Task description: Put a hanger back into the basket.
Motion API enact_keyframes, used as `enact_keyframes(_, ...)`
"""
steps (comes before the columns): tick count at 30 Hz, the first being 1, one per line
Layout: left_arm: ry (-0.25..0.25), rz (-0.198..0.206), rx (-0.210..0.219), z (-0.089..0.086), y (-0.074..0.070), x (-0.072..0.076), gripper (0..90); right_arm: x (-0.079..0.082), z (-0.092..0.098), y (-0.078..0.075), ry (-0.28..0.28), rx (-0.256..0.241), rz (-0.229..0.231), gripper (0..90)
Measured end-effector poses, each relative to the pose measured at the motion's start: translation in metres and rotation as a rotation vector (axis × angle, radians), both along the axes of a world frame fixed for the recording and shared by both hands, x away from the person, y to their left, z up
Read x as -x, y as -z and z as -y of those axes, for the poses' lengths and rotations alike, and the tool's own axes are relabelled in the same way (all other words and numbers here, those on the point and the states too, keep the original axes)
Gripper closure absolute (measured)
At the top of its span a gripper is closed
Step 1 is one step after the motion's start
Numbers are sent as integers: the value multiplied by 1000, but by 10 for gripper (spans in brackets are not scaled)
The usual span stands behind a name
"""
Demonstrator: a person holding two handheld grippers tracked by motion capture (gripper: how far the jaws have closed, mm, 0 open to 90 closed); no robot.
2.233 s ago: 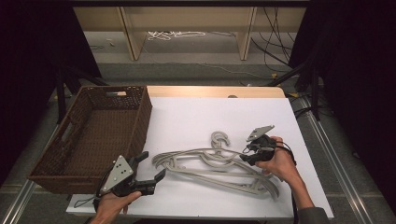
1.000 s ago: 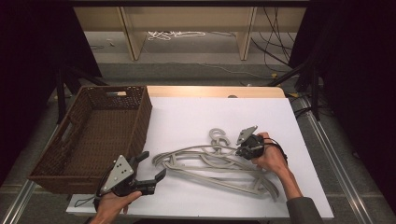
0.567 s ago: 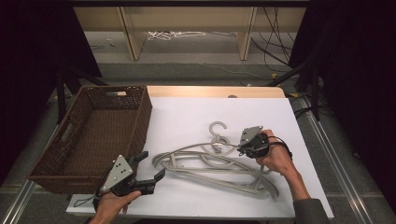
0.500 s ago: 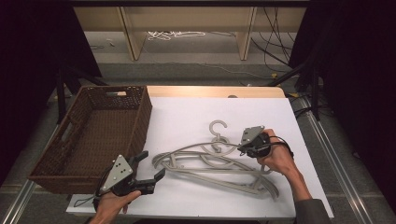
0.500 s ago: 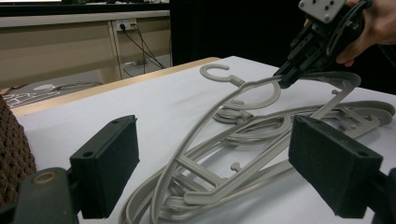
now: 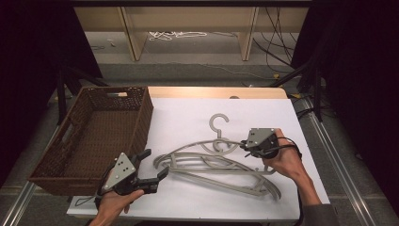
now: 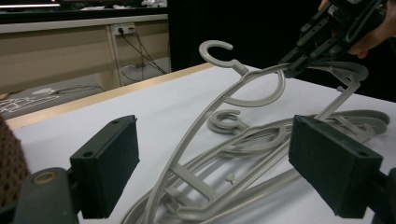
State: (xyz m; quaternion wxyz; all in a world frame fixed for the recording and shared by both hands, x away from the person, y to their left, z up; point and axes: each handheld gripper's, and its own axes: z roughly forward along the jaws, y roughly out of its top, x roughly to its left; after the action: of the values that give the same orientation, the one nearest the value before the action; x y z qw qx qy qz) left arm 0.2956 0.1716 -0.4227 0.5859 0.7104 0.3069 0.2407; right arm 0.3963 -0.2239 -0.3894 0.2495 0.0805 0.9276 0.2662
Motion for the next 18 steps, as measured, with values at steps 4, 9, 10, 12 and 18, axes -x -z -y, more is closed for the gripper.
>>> enact_keyframes(4,5,-19,-55,11,-13,-8,162,6,0,-11,-18,-5,28,820)
enact_keyframes(9,33,-33,-136,31,-28,-27,166,15,-2,-18,-20,-36,41,820)
enact_keyframes(10,33,-33,-136,31,-28,-27,166,15,-1,-20,-37,-17,60,820)
enact_keyframes(12,41,-40,-196,48,-36,-36,180,19,-2,-21,-28,-41,49,820)
enact_keyframes(18,70,-67,-245,74,-46,-56,204,25,-2,-25,-58,-19,67,820)
